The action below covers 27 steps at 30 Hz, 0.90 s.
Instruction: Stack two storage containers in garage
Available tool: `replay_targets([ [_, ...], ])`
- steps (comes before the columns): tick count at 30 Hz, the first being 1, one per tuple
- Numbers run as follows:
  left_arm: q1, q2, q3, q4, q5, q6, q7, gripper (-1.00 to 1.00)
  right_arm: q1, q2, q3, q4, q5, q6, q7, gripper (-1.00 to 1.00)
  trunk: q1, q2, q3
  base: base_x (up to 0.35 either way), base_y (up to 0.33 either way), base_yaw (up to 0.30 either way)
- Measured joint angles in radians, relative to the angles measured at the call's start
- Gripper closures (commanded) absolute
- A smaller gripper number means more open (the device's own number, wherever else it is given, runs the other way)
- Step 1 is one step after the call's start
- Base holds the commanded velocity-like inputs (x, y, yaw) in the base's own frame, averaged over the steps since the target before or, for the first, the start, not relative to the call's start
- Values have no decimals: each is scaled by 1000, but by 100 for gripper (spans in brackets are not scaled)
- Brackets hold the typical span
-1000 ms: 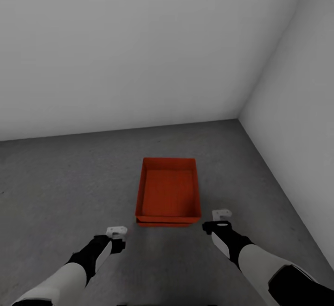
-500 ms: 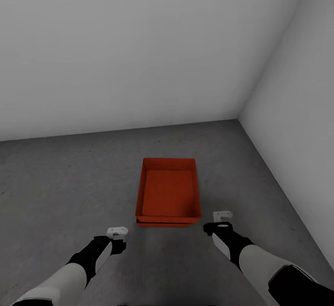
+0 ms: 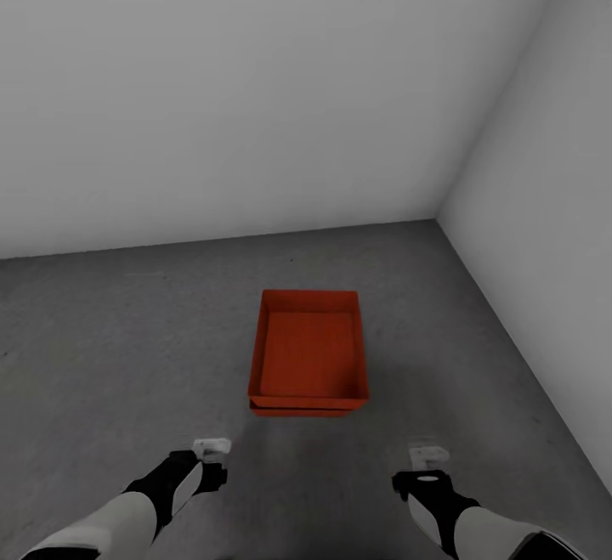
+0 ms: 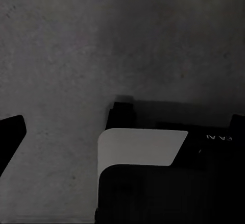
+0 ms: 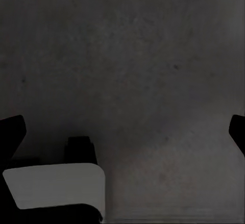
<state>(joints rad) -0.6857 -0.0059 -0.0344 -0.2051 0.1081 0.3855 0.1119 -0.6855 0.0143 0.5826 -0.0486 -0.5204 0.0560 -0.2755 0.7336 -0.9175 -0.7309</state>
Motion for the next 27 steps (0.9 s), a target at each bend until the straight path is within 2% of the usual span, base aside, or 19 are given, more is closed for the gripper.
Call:
replay_targets([
  [4,0,1,0,56,0,-31,0,-100,43,3,0,1,1,-18,-1,-100,0,0,6,0,0,0],
  [7,0,6,0,132,1,-85,2,-100,77,4,0,0,2,-40,-1,-100,0,0,10,0,0,0],
  [12,0,15,-1,187,2,-127,2,-100,122,4,0,1,5,-57,-2,-100,0,0,18,0,0,0],
  [16,2,21,-1,201,4,-132,2,-100,164,5,1,1,5,-75,-2,-100,0,0,24,0,0,0],
  [27,76,37,-1,204,3,-142,0,-100,283,7,0,2,12,-143,-1,-100,0,0,42,0,0,0],
])
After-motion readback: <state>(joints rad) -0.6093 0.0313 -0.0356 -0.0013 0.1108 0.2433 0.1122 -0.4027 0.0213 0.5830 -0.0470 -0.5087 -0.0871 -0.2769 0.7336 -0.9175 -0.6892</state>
